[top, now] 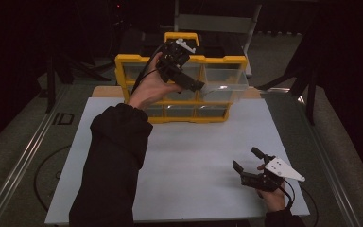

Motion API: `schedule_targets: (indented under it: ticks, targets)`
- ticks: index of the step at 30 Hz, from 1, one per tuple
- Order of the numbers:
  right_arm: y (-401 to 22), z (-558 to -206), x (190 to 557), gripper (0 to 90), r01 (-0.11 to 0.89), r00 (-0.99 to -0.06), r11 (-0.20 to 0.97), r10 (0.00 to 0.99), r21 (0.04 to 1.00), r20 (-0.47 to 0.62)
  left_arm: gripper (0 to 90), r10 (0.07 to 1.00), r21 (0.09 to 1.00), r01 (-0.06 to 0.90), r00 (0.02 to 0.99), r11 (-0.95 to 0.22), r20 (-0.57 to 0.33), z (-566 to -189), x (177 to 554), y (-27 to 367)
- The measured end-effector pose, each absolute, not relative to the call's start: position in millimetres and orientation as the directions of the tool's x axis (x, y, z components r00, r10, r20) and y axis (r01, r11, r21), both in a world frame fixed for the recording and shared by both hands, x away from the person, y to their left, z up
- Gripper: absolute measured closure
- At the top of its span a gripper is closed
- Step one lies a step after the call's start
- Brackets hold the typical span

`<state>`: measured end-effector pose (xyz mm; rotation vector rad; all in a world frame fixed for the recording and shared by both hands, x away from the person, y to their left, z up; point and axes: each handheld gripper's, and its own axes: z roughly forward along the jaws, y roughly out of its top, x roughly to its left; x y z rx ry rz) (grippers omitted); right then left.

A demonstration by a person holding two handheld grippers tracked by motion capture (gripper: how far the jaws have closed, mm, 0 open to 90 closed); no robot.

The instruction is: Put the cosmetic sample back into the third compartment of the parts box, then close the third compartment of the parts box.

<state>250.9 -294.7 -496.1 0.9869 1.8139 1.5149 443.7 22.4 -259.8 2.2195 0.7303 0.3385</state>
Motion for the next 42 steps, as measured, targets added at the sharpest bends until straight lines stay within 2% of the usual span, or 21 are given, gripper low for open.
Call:
schedule_targets:
  ticks: [27,34,42]
  targets:
    - [-294,-496,251,9.5,0.176,-0.563,0.088,0.826,0.981,0.027,2.2,0.569,0.717,0.383,0.822,-0.582,0.024,-277,435,20]
    - [-294,-496,251,9.5,0.182,-0.561,0.086,0.827,0.98,0.031,16.6,0.558,0.726,0.371,0.83,-0.579,0.021,-280,430,24]
    - [-295,-496,251,9.5,0.174,-0.563,0.086,0.826,0.981,0.027,46.1,0.572,0.741,0.38,0.82,-0.553,0.006,-279,427,29]
